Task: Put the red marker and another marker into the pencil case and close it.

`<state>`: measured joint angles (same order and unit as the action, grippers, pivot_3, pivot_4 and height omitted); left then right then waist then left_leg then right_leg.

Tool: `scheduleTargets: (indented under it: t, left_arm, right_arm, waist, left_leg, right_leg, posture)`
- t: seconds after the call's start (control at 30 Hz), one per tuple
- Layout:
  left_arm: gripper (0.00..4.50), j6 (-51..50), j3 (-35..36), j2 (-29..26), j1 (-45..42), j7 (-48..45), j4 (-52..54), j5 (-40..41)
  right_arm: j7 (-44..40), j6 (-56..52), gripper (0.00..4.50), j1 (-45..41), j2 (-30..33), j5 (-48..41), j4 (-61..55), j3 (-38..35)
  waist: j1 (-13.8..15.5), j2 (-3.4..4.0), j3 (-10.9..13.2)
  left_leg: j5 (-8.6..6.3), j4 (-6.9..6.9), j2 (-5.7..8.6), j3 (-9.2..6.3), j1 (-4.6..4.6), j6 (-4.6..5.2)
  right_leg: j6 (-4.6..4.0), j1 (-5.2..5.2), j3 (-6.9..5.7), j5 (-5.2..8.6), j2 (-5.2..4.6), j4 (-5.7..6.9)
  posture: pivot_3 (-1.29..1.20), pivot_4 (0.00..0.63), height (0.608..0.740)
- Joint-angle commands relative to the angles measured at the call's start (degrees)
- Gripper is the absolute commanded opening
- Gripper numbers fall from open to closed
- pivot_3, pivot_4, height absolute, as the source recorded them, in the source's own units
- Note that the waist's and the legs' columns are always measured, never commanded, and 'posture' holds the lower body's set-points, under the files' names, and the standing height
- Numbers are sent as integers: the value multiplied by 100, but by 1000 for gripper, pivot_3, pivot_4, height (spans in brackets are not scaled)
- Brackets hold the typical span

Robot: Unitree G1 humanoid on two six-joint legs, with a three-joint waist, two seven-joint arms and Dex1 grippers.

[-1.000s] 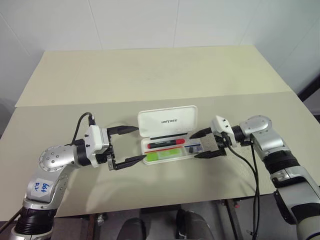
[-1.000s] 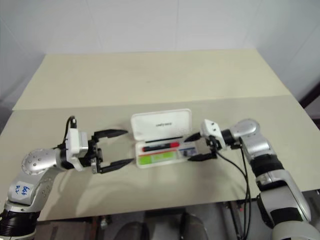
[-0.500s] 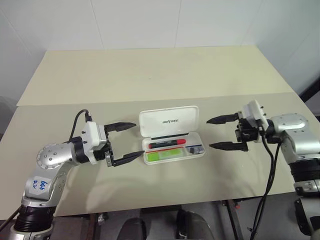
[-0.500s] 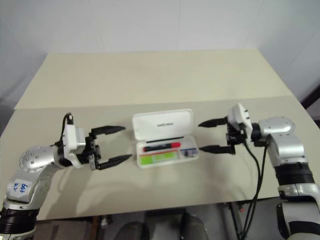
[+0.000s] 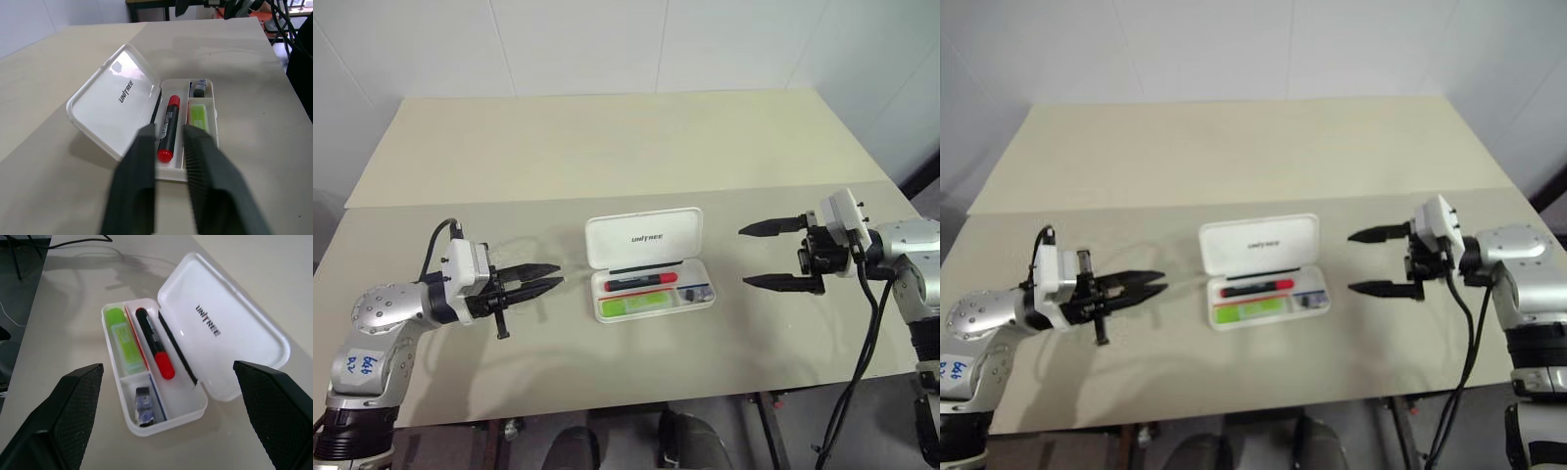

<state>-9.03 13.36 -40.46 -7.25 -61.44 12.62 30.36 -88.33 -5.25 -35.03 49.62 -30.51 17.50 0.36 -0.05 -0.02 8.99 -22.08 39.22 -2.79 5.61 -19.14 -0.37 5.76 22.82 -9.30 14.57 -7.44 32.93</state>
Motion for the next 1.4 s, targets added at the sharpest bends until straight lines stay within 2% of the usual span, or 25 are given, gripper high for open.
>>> scheduleTargets:
  t: [0.03, 0.3, 0.63, 0.8, 1.0, 1.4]
  left_arm:
    - [29, 580, 254, 158, -197, 274, -199, -187]
    - [29, 679, 40, 677, -547, 1588, -467, -897]
    - [29, 320, -578, 1091, -1365, 2421, -1434, -1600]
    - [29, 280, -890, 1314, -1625, 2316, -1553, -1604]
    - [29, 424, -1117, 1486, -1745, 1614, -1364, -1220]
    - [29, 730, -950, 1160, -1371, 578, -998, -755]
  right_arm:
    - [-412, 80, 4500, -236, -75, 75, 91, 3]
    - [-296, 89, 4500, -532, -208, 114, 373, -132]
    - [-296, -15, 4500, -521, -400, 67, 126, -58]
    - [-249, -2, 4500, -382, -441, 98, 32, -82]
    - [-130, -47, 4500, -314, -486, 89, -62, -115]
    - [23, -61, 4500, -156, -602, -23, -446, -284]
  waist:
    - [10, -1, -1]
    - [-1, -5, -2]
    - [21, -7, -2]
    - [24, -9, -3]
    - [21, -9, -3]
    - [17, -9, -3]
  left_leg:
    - [0, 0, 0, 1, 0, 0]
    - [0, 2, 0, 2, 2, 0]
    - [0, 0, 2, 1, -1, 0]
    - [0, 1, 2, 0, -2, 0]
    - [1, 1, 2, 0, -3, 0]
    - [1, 3, 1, 0, -2, 0]
  right_leg:
    - [0, 0, 0, 0, 0, 0]
    - [1, -2, 0, -1, -1, 6]
    - [2, -1, -7, -1, -1, 5]
    - [3, -2, -7, -2, -2, 6]
    - [4, -1, -10, -2, -1, 5]
    - [4, -2, -8, -2, -1, 4]
  posture:
    - [0, 150, 740]
    - [0, 150, 740]
    - [0, 150, 740]
    - [0, 150, 740]
    - [0, 150, 740]
    - [0, 150, 740]
